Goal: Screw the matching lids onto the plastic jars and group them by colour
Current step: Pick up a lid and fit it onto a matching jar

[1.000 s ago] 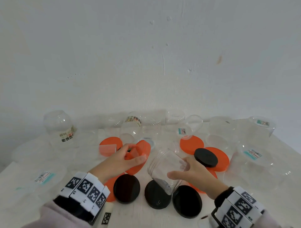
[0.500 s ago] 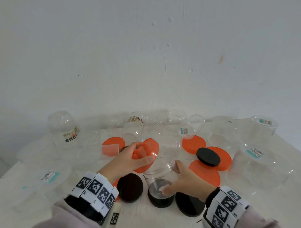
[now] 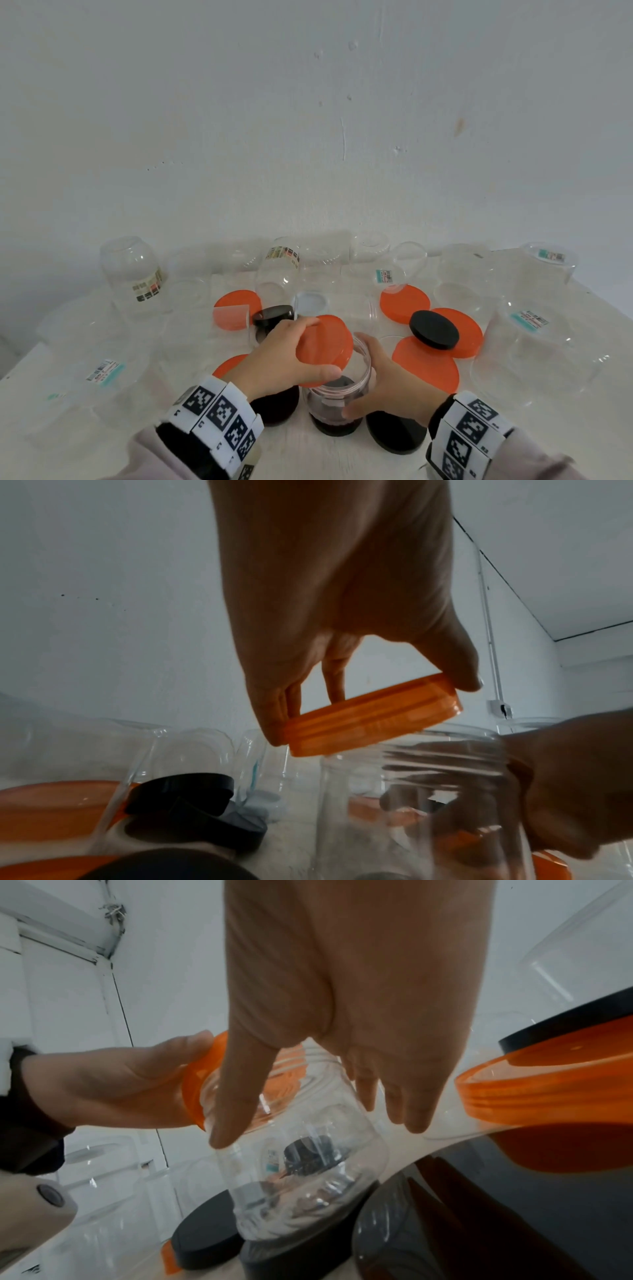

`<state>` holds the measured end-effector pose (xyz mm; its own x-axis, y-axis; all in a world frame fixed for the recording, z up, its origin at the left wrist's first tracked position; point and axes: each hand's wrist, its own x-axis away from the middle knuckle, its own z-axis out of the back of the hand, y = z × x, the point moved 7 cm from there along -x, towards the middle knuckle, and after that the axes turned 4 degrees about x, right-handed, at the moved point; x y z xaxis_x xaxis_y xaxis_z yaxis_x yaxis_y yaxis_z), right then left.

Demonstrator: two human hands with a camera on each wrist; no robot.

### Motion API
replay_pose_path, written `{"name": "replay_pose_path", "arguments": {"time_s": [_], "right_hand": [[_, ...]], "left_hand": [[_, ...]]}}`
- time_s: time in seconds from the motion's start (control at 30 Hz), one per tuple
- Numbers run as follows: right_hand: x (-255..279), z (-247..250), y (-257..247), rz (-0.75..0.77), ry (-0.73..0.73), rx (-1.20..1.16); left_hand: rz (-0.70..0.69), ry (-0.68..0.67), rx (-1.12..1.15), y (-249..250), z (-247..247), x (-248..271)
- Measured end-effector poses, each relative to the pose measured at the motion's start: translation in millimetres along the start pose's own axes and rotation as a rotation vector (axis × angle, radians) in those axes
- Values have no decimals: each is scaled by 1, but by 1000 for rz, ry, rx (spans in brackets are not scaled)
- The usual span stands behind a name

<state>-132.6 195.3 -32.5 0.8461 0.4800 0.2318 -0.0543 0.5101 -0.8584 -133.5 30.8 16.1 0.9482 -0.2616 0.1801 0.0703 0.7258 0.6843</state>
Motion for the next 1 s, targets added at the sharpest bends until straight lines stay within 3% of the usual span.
{"name": "replay_pose_path", "arguments": {"time_s": [0.9,1.0], "right_hand": [[-2,2,13,38,54,5],[-1,3,12,24,42,27]], "left_hand": [[-151,33,-165,27,-27,-1],[-128,31,-84,25,-27,0]]}}
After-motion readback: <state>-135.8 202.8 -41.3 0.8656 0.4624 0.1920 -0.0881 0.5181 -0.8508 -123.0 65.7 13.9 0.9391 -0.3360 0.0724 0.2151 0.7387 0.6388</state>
